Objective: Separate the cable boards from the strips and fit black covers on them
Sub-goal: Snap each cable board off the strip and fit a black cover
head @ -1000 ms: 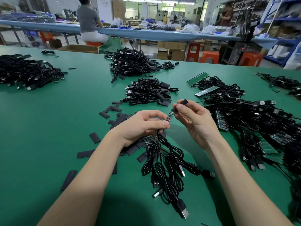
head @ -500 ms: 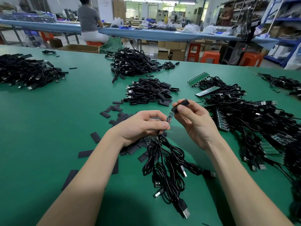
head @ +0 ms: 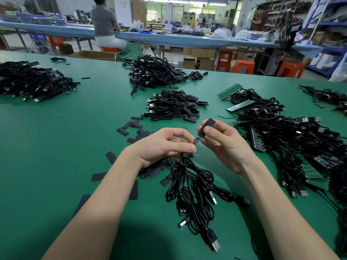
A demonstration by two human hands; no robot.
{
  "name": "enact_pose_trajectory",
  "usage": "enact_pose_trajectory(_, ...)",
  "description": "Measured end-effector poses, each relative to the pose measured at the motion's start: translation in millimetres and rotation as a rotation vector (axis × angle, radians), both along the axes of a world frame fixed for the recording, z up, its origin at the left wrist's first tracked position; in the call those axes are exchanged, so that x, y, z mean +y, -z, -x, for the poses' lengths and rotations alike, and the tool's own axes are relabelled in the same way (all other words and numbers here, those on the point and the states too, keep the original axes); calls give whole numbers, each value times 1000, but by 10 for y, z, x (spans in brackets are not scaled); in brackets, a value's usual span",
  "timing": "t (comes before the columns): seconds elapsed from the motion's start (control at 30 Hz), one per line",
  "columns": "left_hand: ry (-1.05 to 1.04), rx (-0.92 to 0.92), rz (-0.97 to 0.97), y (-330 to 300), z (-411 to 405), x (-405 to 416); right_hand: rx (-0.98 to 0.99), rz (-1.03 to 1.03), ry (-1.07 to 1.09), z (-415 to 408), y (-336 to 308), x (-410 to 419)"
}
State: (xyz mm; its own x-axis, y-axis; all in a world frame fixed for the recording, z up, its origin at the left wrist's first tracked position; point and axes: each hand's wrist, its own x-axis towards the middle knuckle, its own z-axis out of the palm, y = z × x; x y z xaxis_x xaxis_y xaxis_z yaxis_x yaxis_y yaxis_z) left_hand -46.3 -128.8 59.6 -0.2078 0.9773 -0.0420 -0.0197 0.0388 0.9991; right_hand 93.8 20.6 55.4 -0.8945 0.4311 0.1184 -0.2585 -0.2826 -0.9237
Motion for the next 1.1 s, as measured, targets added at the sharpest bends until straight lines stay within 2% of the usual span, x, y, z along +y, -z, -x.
enact_pose_trajectory(0.17, -39, -27, -21, 31, -4, 22, -35, -27, -83, -17, 13, 10)
enact_pose_trajectory(0.53, -119, -103, -139, 89, -55, 114, -30, -43, -108, -51, -22, 89)
enact_pose_trajectory(0.7, -337, 123, -229, 132, -123, 241, -21, -15, 18, -90, 13, 186)
enact_pose_trajectory(0.83, -420, 326, -307, 169, -177, 292, -45, 41, 116, -56, 37, 181)
enact_pose_trajectory(1.0, -519, 422, -348, 217, -223, 308, -34, 123, 173, 5, 63, 122)
enact_pose_trajectory(1.1, -529, 415, -347, 213, -231, 315, -28, 175, 181, 20, 75, 103)
